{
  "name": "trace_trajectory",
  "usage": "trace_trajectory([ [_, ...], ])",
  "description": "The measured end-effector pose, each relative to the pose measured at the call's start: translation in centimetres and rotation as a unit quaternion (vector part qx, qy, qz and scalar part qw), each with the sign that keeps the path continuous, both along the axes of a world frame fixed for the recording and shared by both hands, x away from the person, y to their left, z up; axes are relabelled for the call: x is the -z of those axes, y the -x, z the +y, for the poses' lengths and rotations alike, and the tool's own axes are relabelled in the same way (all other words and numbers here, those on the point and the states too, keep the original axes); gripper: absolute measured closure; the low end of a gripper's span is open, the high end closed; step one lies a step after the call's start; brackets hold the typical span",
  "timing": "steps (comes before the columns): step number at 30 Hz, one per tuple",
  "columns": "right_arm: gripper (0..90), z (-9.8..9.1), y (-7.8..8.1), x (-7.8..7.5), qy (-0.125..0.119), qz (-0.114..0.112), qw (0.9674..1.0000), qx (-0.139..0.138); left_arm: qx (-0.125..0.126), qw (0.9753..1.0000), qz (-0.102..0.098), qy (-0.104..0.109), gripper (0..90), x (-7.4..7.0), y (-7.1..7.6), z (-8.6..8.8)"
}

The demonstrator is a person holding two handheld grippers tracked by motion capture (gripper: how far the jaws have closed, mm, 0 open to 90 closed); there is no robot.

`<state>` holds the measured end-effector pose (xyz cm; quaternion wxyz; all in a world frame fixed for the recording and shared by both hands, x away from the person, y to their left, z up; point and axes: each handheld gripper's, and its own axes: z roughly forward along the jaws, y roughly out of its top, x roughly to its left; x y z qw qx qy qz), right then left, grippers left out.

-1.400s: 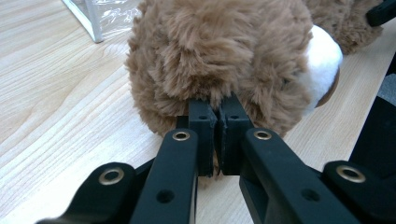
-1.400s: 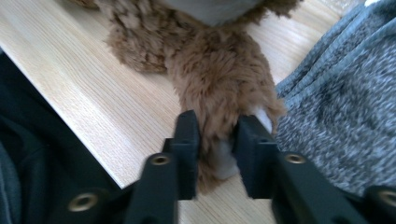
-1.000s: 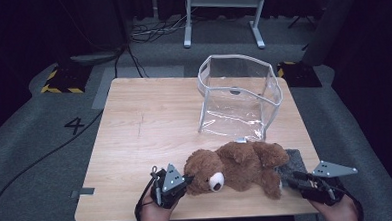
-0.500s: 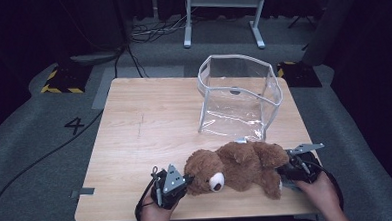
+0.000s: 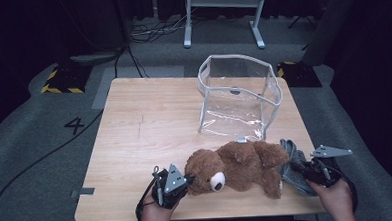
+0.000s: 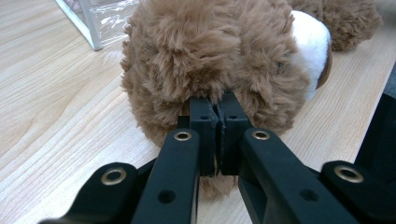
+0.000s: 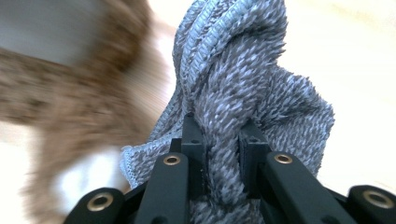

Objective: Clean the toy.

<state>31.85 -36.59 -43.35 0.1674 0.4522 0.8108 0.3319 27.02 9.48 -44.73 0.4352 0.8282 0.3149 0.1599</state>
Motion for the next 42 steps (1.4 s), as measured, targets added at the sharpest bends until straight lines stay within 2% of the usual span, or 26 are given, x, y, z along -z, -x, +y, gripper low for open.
trace_trajectory([
  [4, 77.4, -0.3, 2.0, -2.9, -0.043, -0.038, 0.9982, -0.018, 0.001, 1.0000, 0.000, -0.001, 87.4, 0.0, 0.0, 0.0],
  [8, 77.3, 0.4, 3.5, -5.7, -0.049, -0.071, 0.9953, -0.043, 0.003, 1.0000, -0.002, -0.006, 87.5, 0.0, 0.0, -0.2],
  [12, 77.3, 1.5, 4.0, -7.5, -0.048, -0.090, 0.9925, -0.068, 0.004, 1.0000, 0.001, -0.007, 87.5, 0.1, 0.1, -0.3],
  [14, 77.3, 1.9, 4.0, -8.0, -0.057, -0.092, 0.9910, -0.078, 0.004, 1.0000, 0.001, -0.007, 87.5, 0.2, 0.1, -0.5],
  [18, 77.3, 3.5, 3.9, -9.0, -0.076, -0.098, 0.9859, -0.112, 0.007, 0.9999, 0.001, -0.009, 87.5, 0.2, 0.1, -0.6],
  [21, 77.2, 6.0, 3.9, -9.6, -0.080, -0.103, 0.9796, -0.153, 0.011, 0.9999, 0.003, -0.010, 87.5, 0.3, 0.0, -0.8],
  [23, 77.2, 7.5, 3.7, -9.7, -0.078, -0.104, 0.9762, -0.173, 0.013, 0.9999, 0.005, -0.009, 87.6, 0.3, 0.0, -0.8],
  [30, 77.1, 13.9, 3.3, -9.5, -0.083, -0.101, 0.9597, -0.249, 0.017, 0.9998, 0.003, -0.010, 87.5, 0.4, 0.0, -1.2],
  [36, 77.0, 19.3, 2.7, -8.3, -0.076, -0.093, 0.9460, -0.301, 0.021, 0.9997, -0.001, -0.010, 87.6, 0.4, 0.2, -1.6],
  [38, 77.0, 20.0, 2.6, -7.9, -0.072, -0.088, 0.9452, -0.306, 0.023, 0.9997, -0.003, -0.010, 87.7, 0.4, 0.2, -1.7],
  [39, 77.0, 21.2, 2.0, -6.9, -0.056, -0.083, 0.9463, -0.307, 0.025, 0.9996, -0.005, -0.013, 87.7, 0.3, 0.3, -1.7],
  [42, 77.0, 21.8, 1.2, -5.3, -0.007, -0.085, 0.9515, -0.296, 0.027, 0.9996, 0.001, -0.009, 87.7, 0.3, 0.2, -1.7],
])
